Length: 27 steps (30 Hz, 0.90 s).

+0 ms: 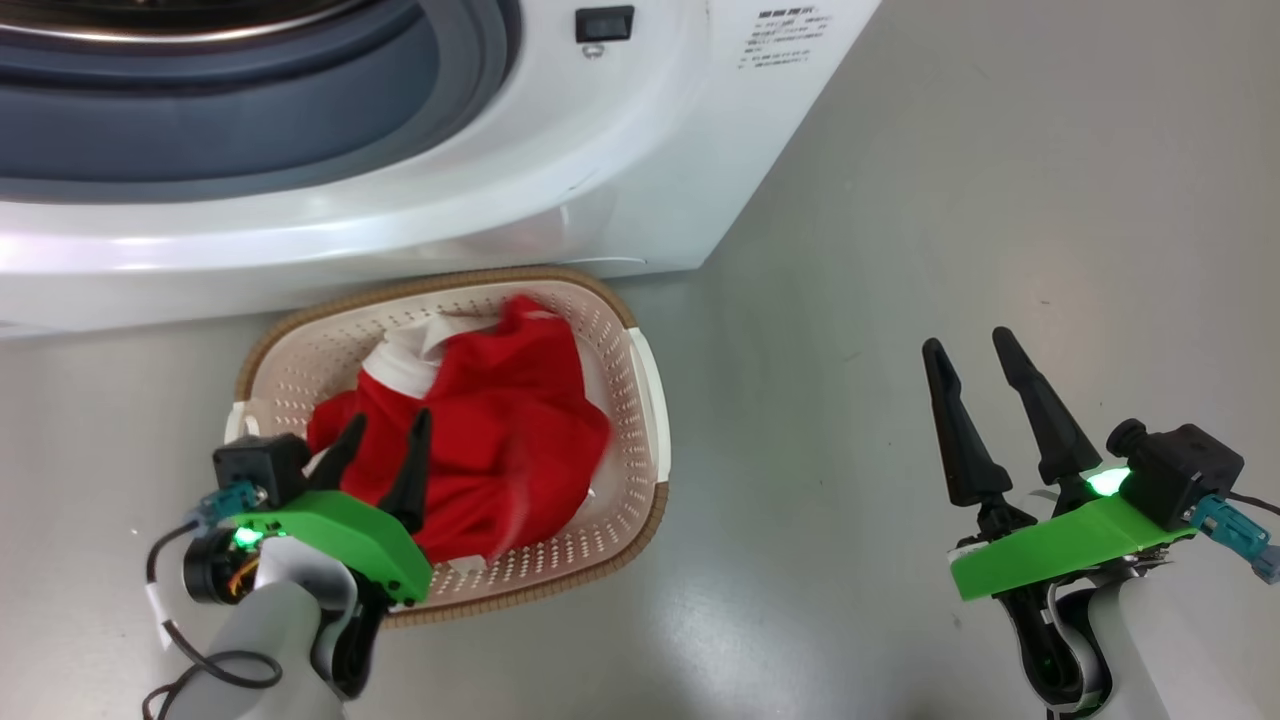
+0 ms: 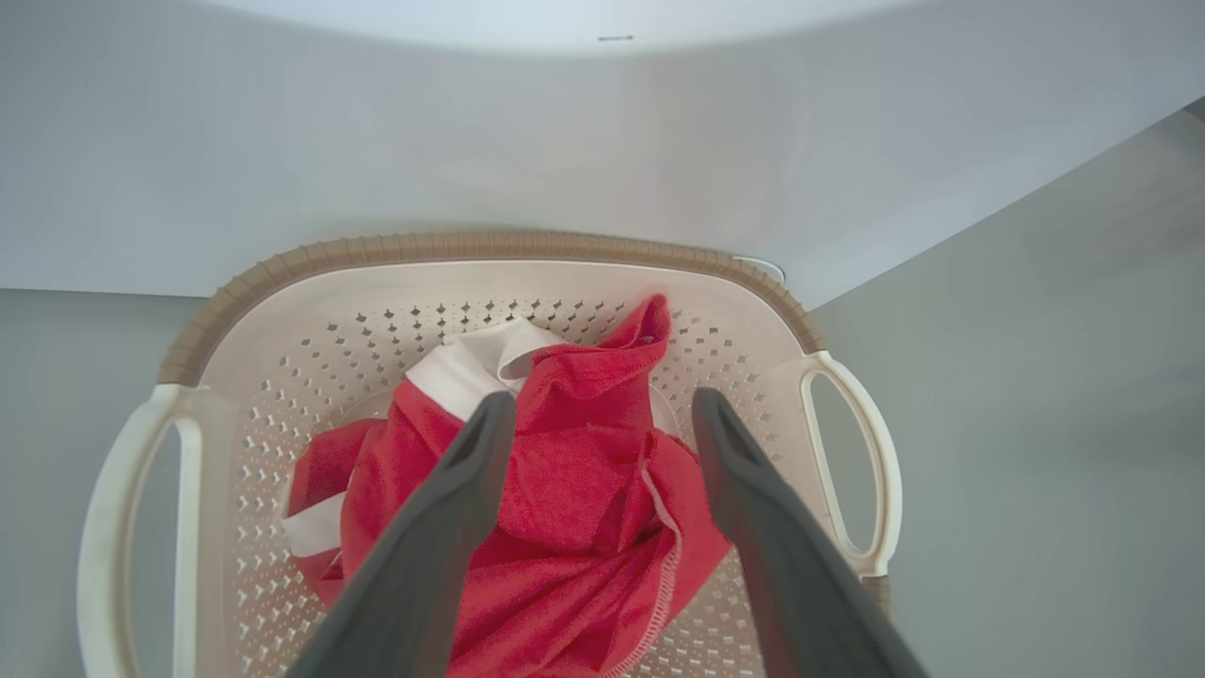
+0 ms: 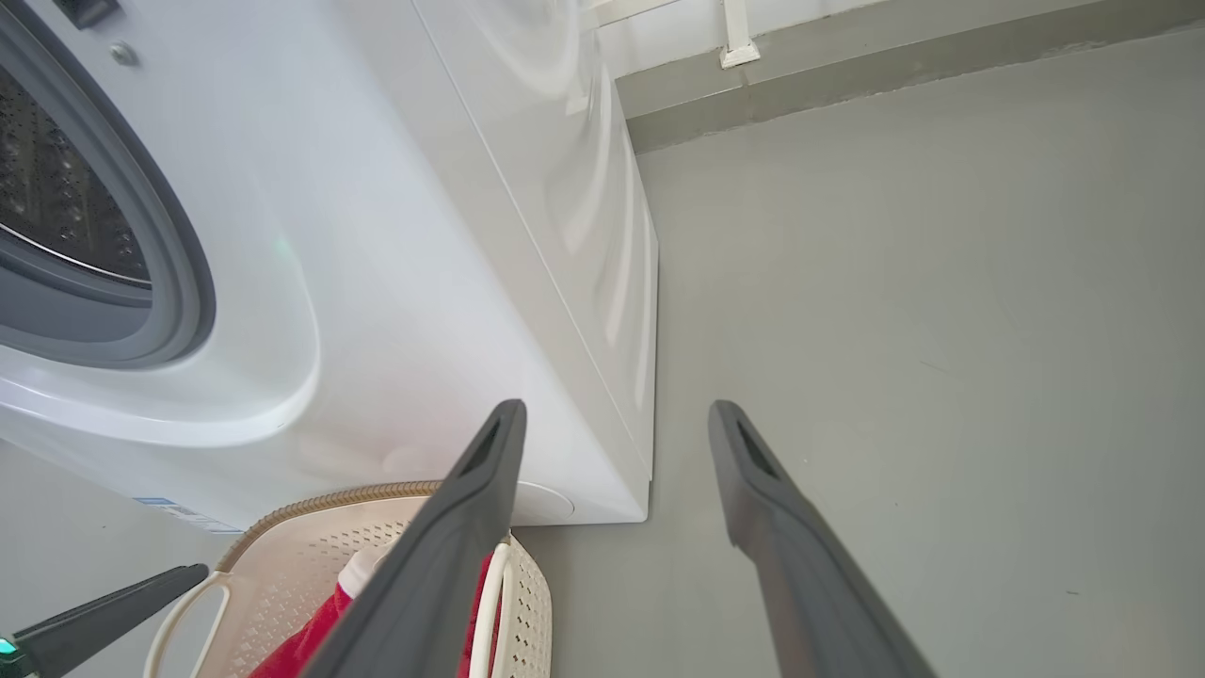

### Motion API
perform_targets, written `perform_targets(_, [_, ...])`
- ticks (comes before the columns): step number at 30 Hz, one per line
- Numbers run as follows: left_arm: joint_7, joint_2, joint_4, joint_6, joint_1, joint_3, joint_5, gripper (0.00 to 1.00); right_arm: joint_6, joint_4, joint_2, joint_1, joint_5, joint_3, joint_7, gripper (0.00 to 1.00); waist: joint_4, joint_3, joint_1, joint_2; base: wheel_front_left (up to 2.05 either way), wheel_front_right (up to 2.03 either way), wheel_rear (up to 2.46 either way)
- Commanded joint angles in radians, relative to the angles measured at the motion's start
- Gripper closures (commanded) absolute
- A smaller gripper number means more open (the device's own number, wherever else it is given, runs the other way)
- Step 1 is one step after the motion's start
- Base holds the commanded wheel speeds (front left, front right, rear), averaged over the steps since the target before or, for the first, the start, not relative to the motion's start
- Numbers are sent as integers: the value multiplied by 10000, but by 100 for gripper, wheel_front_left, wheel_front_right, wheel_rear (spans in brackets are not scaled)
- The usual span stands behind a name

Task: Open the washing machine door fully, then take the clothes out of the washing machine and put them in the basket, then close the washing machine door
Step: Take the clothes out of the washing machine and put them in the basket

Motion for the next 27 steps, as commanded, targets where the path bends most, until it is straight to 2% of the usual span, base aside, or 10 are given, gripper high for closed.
perform_targets(1, [-80,335,-236,-55,169,373,4,0,65,-179,-58,105,-83,219,-63,0,69,-139,0,0,0,0,0])
perform_targets(13, [-80,229,-1492,-55,875,1476,914,0,65,37,-285,277,10,292,-63,0,343,-1121,0,0,0,0,0])
perform_targets(27, [-80,-47,-3978,-55,2615,2996,2508,0,65,346,-600,939,208,423,-63,0,584,-2883,0,0,0,0,0])
